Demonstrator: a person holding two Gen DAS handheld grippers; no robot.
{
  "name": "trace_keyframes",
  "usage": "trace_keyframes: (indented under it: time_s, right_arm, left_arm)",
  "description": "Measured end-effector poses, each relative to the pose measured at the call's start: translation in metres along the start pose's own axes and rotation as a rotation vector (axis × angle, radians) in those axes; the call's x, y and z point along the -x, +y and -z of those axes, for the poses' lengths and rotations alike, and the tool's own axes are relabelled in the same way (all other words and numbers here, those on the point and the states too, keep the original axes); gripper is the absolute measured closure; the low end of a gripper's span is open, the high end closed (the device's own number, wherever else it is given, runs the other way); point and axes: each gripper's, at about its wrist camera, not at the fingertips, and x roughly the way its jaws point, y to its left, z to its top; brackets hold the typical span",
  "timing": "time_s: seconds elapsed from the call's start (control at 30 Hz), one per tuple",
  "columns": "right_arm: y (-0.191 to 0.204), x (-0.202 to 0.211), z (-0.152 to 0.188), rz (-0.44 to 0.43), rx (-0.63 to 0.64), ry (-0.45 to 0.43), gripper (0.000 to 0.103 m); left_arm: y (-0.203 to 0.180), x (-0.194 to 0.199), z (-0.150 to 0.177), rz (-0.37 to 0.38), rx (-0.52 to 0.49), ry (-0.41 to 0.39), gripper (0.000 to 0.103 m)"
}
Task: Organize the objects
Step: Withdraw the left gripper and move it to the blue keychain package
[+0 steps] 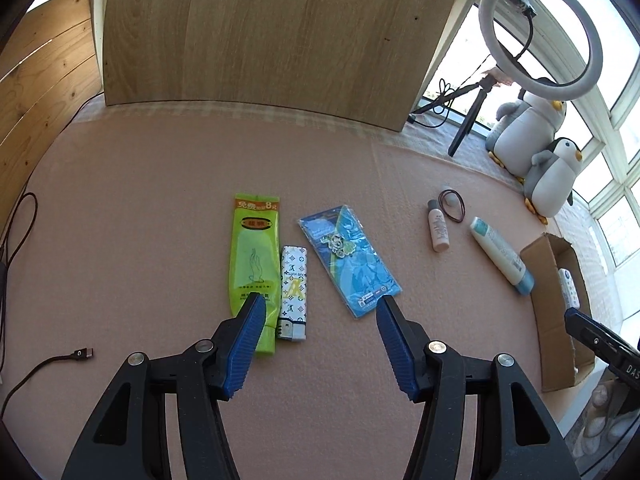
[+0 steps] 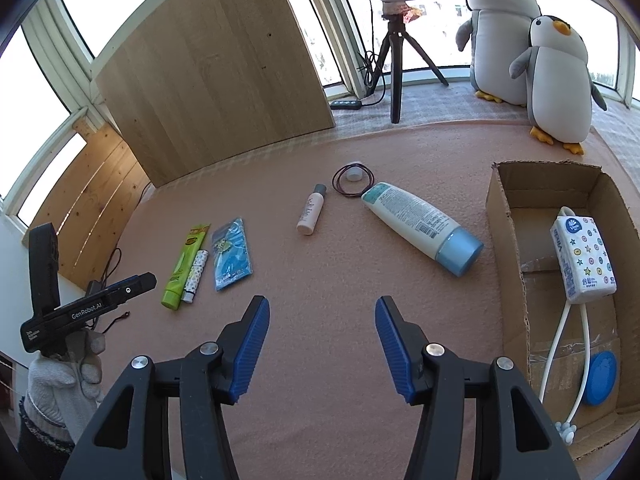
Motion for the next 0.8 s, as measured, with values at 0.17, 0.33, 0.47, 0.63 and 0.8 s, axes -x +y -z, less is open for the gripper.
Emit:
trace_keyframes:
  time_s: [0.17, 0.33, 0.47, 0.63, 0.8]
  right_arm:
    - [0.000, -0.001, -0.001, -0.002, 0.000, 0.014, 0.052]
    - [0.000, -0.001, 0.003, -0.006, 0.004, 0.035, 0.052]
    - [-0.001, 0.000, 0.010, -0.009, -0.001, 0.053, 0.052]
    - [-0.010, 0.001, 0.018, 0.002, -0.020, 0.072, 0.052]
    - [-0.024, 0.004, 0.022, 0.022, -0.045, 0.078, 0.052]
  left_arm:
    - [-0.004, -0.018, -0.025, 0.014, 0.007, 0.009, 0.042]
    - [-0.012, -0.049, -0.046, 0.018, 0.017, 0.035, 0.051]
    - [-0.018, -0.072, -0.062, 0.017, 0.028, 0.050, 0.053]
    - [-0.019, -0.099, -0.079, 0.016, 0.046, 0.074, 0.054]
    - [-0.025, -0.123, -0.089, -0.016, 0.024, 0.094, 0.053]
